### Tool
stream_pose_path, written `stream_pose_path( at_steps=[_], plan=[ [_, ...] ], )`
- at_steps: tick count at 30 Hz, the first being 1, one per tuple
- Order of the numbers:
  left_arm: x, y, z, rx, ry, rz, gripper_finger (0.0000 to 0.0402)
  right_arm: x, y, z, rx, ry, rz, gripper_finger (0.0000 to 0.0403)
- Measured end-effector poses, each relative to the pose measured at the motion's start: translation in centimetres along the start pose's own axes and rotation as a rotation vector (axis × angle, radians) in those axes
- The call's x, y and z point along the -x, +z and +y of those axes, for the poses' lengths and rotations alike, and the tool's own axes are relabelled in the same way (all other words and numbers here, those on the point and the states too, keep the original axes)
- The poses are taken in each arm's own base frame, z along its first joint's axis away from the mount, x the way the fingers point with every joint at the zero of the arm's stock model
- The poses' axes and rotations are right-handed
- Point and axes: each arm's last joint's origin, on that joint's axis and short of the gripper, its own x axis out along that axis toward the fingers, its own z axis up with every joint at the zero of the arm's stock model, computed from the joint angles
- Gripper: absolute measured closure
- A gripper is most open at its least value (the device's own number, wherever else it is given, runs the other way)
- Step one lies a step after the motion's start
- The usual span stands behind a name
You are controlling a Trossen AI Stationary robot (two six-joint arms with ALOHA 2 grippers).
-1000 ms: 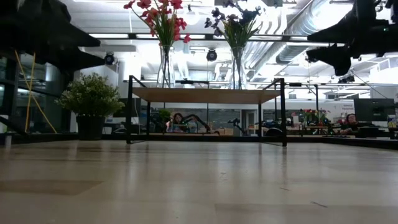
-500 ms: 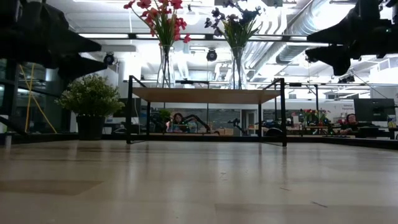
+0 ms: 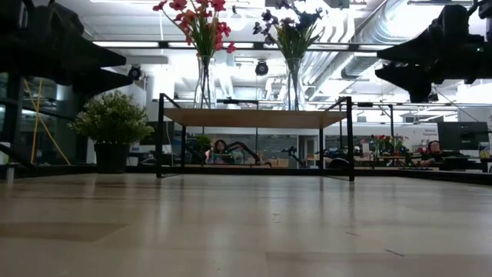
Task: Pick and place flowers into a vace then onto a shelf
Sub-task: Return to Home Position
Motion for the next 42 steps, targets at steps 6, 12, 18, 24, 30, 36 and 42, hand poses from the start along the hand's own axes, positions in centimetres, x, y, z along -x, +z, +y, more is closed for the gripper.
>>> stream_pose_path(
  at_steps=[6,12,18,24,30,36,42],
  plan=[
    [0.18,0.27,0.07,-0.028,-0.005,-0.027,0.0041,0.02,0.24,0.07,0.000,0.009,-0.019,0.0164],
    [0.62,0.26,0.37,-0.045,-0.007,-0.031,0.0041,0.01,-0.19,0.00,0.039,0.015,0.028,0.0163],
    [0.78,0.01,0.41,-0.067,-0.039,-0.010,0.0041,0.01,-0.17,0.02,0.112,0.019,0.025,0.0162],
    [0.78,-0.10,0.38,-0.047,-0.052,0.001,0.0041,0.01,-0.17,0.02,0.121,0.020,0.025,0.0164],
    [0.77,-0.11,0.38,-0.047,-0.053,0.001,0.0041,0.01,-0.17,0.02,0.121,0.020,0.025,0.0162],
    [0.77,-0.11,0.38,-0.047,-0.053,0.001,0.0041,0.01,-0.16,0.02,0.066,0.020,0.025,0.0164],
    [0.77,-0.11,0.38,-0.047,-0.052,0.002,0.0041,0.01,-0.15,0.03,0.068,0.020,0.025,0.0164]
  ],
)
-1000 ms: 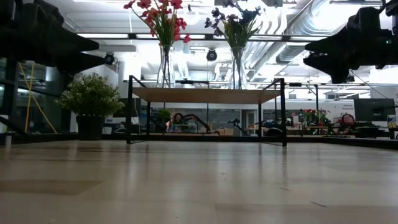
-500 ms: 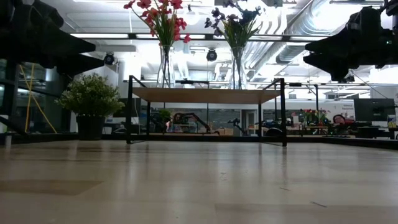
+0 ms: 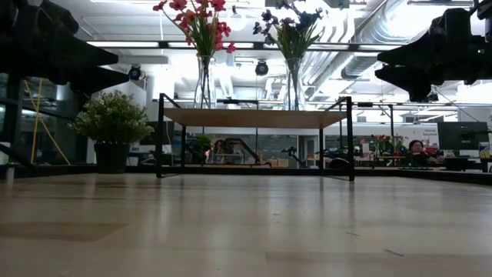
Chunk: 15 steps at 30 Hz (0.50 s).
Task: Pick and place flowers into a vace then onto a shelf
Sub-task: Return to Home Position
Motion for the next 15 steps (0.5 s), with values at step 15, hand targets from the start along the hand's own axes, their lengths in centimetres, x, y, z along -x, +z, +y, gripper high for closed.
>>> stream_pose_path(
  at_steps=[15],
  plan=[
    [0.00,0.00,0.00,0.000,0.000,0.000,0.0041,0.00,0.00,0.00,0.000,0.000,0.000,0.0162]
  ],
)
